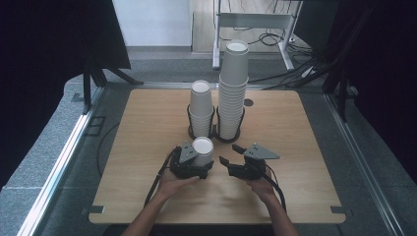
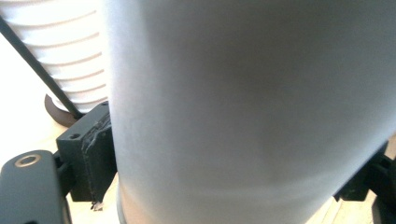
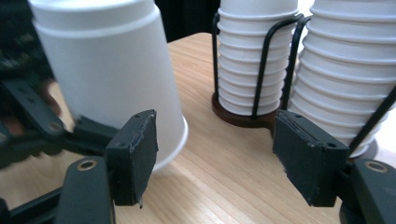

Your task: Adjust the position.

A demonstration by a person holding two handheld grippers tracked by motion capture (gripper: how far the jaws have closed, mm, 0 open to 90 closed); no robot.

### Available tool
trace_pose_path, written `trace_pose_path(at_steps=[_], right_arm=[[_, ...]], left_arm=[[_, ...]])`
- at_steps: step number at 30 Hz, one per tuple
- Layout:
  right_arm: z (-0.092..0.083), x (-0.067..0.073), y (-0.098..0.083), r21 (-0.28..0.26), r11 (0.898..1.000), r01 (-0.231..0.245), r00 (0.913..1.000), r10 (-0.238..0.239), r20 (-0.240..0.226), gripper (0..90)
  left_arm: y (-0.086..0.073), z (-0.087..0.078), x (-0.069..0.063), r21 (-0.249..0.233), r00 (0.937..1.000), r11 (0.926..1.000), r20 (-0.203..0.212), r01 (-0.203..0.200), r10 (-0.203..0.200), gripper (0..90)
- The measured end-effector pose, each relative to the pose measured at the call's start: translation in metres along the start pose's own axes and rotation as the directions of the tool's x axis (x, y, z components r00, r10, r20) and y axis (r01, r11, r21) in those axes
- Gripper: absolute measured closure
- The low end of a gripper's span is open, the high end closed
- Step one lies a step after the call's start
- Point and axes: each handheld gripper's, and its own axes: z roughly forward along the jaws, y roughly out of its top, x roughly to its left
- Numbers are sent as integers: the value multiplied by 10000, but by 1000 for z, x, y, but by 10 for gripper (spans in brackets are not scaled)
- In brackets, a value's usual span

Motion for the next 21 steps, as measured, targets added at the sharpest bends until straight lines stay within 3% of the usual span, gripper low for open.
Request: trace_pose_path(at_steps=[14, 21], right_arm=[[1, 10, 4, -299, 9988, -391, 9963, 367, -772, 211], [3, 13, 4, -252, 9982, -539, 9930, 509, -1069, 140]], left_arm=[[-3, 7, -4, 331, 9995, 9990, -67, -298, 301, 130], [-5, 11, -12, 526, 9987, 9974, 191, -490, 481, 130]])
